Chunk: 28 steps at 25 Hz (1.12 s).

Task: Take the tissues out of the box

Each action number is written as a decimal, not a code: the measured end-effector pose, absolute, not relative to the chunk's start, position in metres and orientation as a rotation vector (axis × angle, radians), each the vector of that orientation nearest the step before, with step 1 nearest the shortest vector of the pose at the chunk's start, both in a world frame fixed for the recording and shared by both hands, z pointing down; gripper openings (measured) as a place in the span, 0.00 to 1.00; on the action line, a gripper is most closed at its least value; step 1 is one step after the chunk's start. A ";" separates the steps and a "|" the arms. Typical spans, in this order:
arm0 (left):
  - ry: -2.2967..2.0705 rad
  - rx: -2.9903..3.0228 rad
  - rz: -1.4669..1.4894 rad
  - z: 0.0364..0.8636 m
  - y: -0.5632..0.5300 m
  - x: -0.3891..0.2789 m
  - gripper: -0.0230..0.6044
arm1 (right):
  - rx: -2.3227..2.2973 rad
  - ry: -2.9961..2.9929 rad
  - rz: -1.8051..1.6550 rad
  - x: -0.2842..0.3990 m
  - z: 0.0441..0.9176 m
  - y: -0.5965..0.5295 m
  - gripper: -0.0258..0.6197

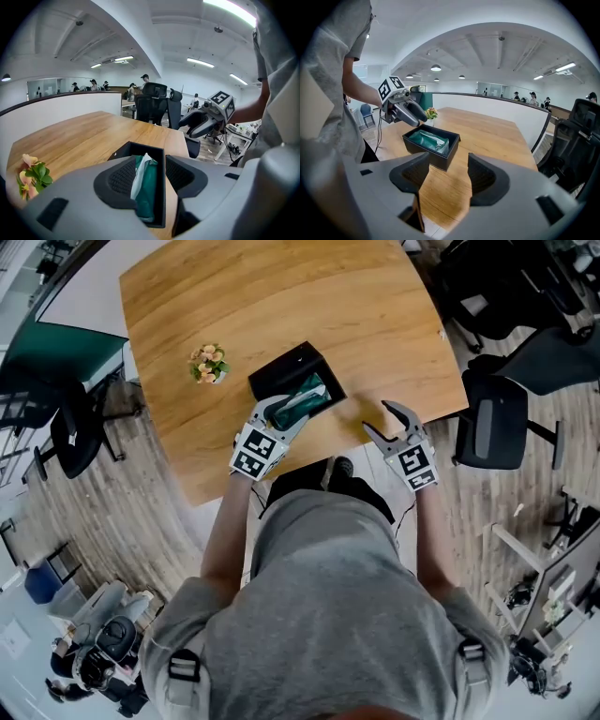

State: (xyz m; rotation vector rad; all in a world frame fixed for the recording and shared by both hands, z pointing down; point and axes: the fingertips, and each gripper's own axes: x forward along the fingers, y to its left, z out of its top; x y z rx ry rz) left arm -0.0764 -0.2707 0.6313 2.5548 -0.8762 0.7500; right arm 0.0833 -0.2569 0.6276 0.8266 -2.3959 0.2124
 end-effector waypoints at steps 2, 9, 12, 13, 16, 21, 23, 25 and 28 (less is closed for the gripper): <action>-0.857 2.552 0.789 0.642 -0.273 -0.077 0.38 | 0.825 -2.391 0.225 0.083 0.632 -0.257 0.45; -0.788 2.532 0.875 0.666 -0.281 -0.075 0.38 | 0.846 -2.364 0.266 0.087 0.642 -0.257 0.44; -0.775 2.523 0.923 0.677 -0.284 -0.075 0.38 | 0.853 -2.355 0.277 0.087 0.645 -0.257 0.44; -0.770 2.518 0.947 0.680 -0.285 -0.076 0.38 | 0.854 -2.353 0.280 0.087 0.646 -0.257 0.44; -0.754 2.511 1.011 0.689 -0.285 -0.078 0.37 | 0.861 -2.345 0.287 0.087 0.648 -0.256 0.44; -0.714 2.528 1.075 0.692 -0.282 -0.073 0.36 | 0.863 -2.345 0.289 0.084 0.647 -0.258 0.43; -0.700 2.536 1.134 0.695 -0.280 -0.072 0.32 | 0.869 -2.348 0.288 0.080 0.647 -0.260 0.43; -0.711 2.535 1.188 0.699 -0.281 -0.073 0.27 | 0.874 -2.353 0.282 0.077 0.645 -0.262 0.43; -0.739 2.529 1.224 0.701 -0.283 -0.075 0.21 | 0.873 -2.357 0.274 0.073 0.643 -0.262 0.43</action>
